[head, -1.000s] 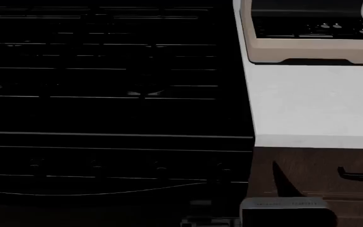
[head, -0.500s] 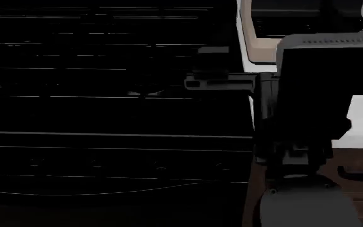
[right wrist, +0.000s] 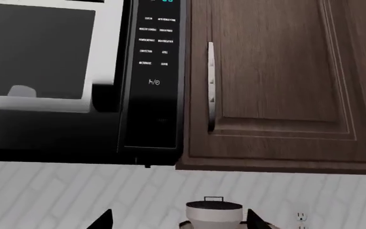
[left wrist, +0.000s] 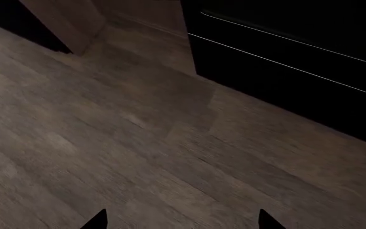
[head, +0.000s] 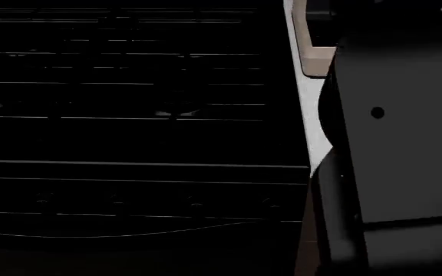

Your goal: Press the stop button on the microwave

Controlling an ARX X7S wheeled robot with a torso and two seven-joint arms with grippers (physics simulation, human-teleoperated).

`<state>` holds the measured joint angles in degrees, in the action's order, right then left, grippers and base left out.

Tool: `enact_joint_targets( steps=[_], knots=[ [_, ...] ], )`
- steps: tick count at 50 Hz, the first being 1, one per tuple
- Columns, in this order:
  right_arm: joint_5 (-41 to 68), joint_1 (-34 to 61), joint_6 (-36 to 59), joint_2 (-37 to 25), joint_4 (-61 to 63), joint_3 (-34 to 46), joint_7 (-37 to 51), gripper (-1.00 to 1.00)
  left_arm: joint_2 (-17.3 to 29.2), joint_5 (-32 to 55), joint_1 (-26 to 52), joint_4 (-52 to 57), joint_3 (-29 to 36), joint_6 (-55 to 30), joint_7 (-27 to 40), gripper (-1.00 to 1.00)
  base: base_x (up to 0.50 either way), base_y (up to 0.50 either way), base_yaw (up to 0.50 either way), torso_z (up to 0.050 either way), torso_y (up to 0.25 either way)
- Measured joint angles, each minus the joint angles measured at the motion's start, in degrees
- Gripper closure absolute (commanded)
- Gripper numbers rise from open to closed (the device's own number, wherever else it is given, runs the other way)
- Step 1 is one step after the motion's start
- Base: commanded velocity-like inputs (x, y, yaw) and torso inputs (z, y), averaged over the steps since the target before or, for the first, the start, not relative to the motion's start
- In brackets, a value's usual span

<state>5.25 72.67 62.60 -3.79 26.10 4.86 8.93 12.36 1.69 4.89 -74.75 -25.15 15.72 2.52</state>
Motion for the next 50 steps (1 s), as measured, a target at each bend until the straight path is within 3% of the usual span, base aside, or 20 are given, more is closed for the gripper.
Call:
enact_joint_targets(
  steps=[18, 26, 50],
  knots=[
    [0.79, 18.97, -11.78, 2.35, -33.22, 4.24, 3.41, -1.0, 0.01, -0.04, -0.05, -0.2, -0.2, -0.12, -0.09, -1.0, 0.0, 0.0, 0.0, 0.0, 0.0],
    [2.49, 25.02, -16.57, 2.58, -44.7, 6.26, 4.49, -1.0, 0.01, -0.04, -0.23, -0.25, -0.32, -0.14, -0.09, -1.0, 0.46, -0.09, 0.0, 0.0, 0.0],
    [6.81, 34.31, -21.55, 2.29, -56.91, 10.33, 6.78, -1.0, 0.01, -0.05, -0.05, -0.22, -0.23, -0.14, -0.11, -1.0, 0.0, 0.0, 0.0, 0.0, 0.0]
  ],
)
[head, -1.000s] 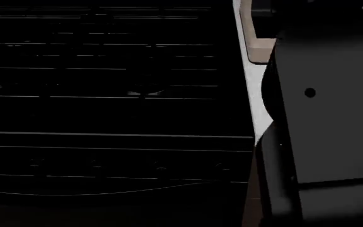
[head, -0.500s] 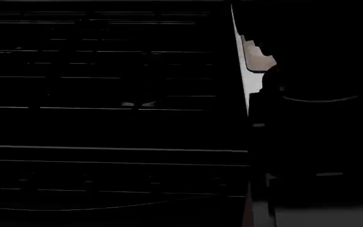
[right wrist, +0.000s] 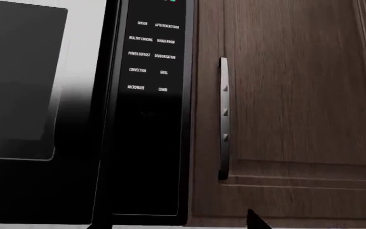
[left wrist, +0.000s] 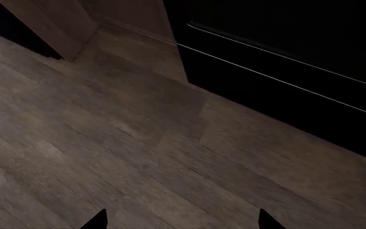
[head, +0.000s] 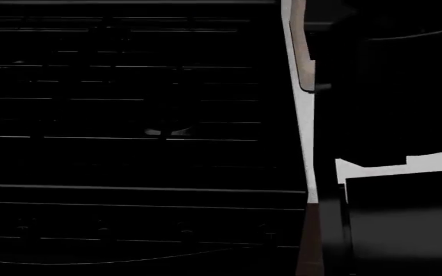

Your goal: Press the stop button on the microwave

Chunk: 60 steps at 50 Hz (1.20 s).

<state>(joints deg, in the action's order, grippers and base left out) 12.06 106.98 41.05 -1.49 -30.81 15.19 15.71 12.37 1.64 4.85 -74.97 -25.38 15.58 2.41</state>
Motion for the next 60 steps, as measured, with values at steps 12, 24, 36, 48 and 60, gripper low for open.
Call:
enact_joint_targets(
  steps=[12, 24, 36, 48, 60],
  knots=[
    [2.4, 1.09, -0.36, -0.21, 1.1, 1.32, 0.5, -1.0, 0.04, 0.01, -0.19, -0.02, -0.14, -0.01, 0.02, -1.0, 0.28, -0.09, 0.0, 0.0, 0.0],
    [4.13, 2.36, -0.96, -0.24, 1.0, 2.71, 1.42, -1.0, -0.03, -0.01, 0.12, 0.08, 0.09, 0.0, -0.01, -1.0, 0.25, -0.08, 0.0, 0.005, 0.0],
    [5.73, 4.04, -1.08, -0.29, 1.28, 4.09, 2.65, -1.0, -0.01, 0.0, 0.02, 0.0, 0.02, 0.0, 0.0, -1.0, 0.0, 0.0, 0.0, 0.05, 0.032],
    [7.47, 4.24, -1.02, -0.85, 2.71, 5.47, 2.99, -1.0, 0.0, 0.0, -0.01, -0.01, 0.0, 0.0, 0.0, -1.0, 0.0, 0.0, 0.0, 0.05, 0.048],
    [8.5, 4.11, -1.25, -1.44, 2.81, 6.78, 3.3, -1.0, 0.01, 0.0, -0.01, -0.01, -0.01, 0.0, 0.0, -1.0, 0.0, 0.0, 0.0, 0.05, 0.054]
  ],
)
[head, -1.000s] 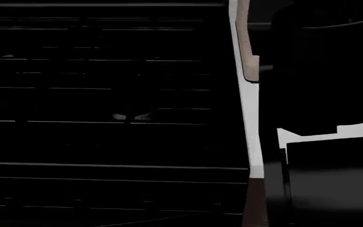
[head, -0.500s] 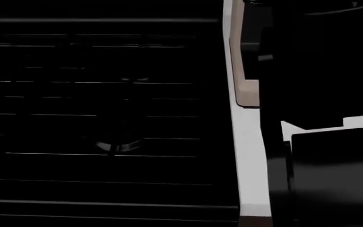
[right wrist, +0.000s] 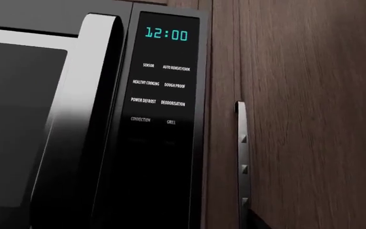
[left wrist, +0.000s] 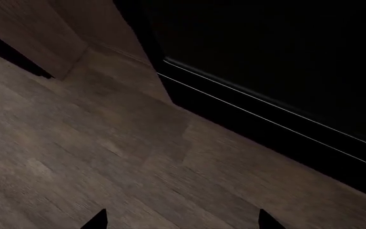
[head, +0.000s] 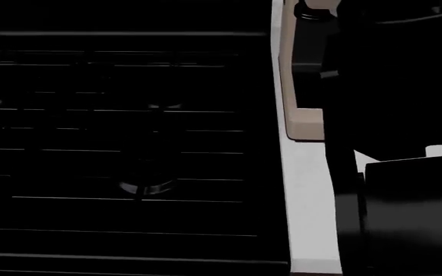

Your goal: Press the stop button on the microwave

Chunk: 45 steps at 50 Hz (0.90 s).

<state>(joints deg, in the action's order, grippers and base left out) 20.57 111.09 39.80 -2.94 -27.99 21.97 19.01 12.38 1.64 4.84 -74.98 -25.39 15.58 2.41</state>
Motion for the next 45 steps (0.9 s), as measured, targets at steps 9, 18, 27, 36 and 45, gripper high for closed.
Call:
enact_joint_targets(
  steps=[9, 18, 27, 36, 45],
  knots=[
    [0.92, -0.24, -0.09, -0.5, 0.44, 0.36, 0.22, -1.0, -0.17, 0.01, -0.14, -0.02, 0.06, -0.02, -0.01, -1.0, 0.21, 0.33, 0.0, 0.05, 0.058],
    [2.46, -0.95, -1.1, -0.5, 0.5, -0.06, 0.58, -1.0, 0.07, 0.0, 0.05, 0.1, -0.02, 0.0, 0.0, -1.0, 0.03, 0.04, 0.0, 0.05, 0.058],
    [3.27, -0.06, -2.94, -0.89, -0.98, -1.07, 1.04, -1.0, 0.02, 0.0, 0.01, 0.03, -0.01, 0.0, 0.0, -1.0, 0.0, 0.0, 0.0, 0.05, 0.059],
    [3.57, 1.26, -4.26, -0.78, -2.68, -0.79, 0.77, -1.0, 0.01, 0.0, 0.0, 0.0, 0.0, 0.0, 0.0, -1.0, 0.04, 0.0, 0.0, 0.032, 0.034],
    [3.34, 1.58, -5.14, -0.69, -3.53, 0.36, 1.21, -1.0, 0.01, -0.01, 0.11, 0.15, 0.05, 0.01, -0.01, -1.0, 0.28, 0.0, 0.0, 0.0, 0.0]
  ],
)
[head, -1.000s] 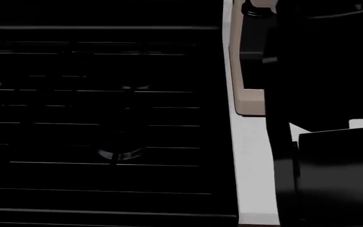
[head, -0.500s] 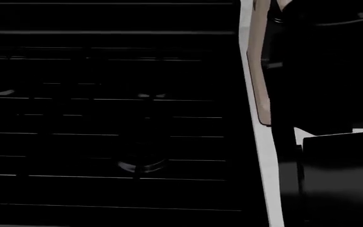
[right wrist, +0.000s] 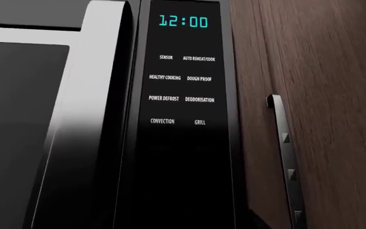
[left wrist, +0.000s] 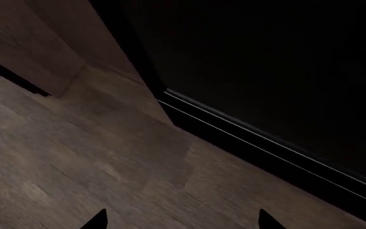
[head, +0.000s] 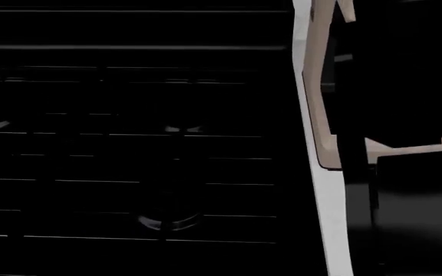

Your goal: Press the stop button on the microwave

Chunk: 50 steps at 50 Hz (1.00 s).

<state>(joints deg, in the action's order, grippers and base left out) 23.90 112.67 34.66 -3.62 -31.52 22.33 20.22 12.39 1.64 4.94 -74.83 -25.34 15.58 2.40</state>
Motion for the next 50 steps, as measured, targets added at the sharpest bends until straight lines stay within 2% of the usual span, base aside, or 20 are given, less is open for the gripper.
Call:
enact_joint_targets(
  steps=[16, 28, 32, 42, 50],
  knots=[
    [0.12, 2.45, 0.56, 0.01, -0.25, 1.19, 1.4, -1.0, -0.01, 0.01, -0.09, -0.13, -0.04, -0.01, 0.01, -1.0, 0.0, 0.0, 0.0, 0.0, 0.0],
    [0.58, 4.08, 0.13, -0.03, -0.89, 1.74, 1.65, -1.0, -0.02, 0.01, -0.11, -0.15, -0.05, -0.01, 0.01, -1.0, 0.0, 0.0, 0.0, 0.05, 0.076],
    [0.71, 4.3, 0.21, -0.15, -0.5, 2.04, 1.65, -1.0, -0.04, 0.02, -0.36, -0.17, -0.18, -0.02, 0.02, -1.0, 0.44, 0.0, 0.0, 0.001, 0.0],
    [0.97, 3.73, -0.53, -0.41, -1.53, 2.89, 1.48, -1.0, -0.01, 0.0, -0.07, -0.07, -0.03, 0.0, 0.0, -1.0, 0.0, 0.0, 0.0, 0.0, 0.0],
    [1.27, 3.47, -0.8, -0.76, -1.87, 3.29, 1.44, -1.0, -0.03, 0.0, -0.02, -0.03, 0.01, 0.0, 0.0, -1.0, 0.23, -0.08, 0.0, 0.0, 0.0]
  ],
)
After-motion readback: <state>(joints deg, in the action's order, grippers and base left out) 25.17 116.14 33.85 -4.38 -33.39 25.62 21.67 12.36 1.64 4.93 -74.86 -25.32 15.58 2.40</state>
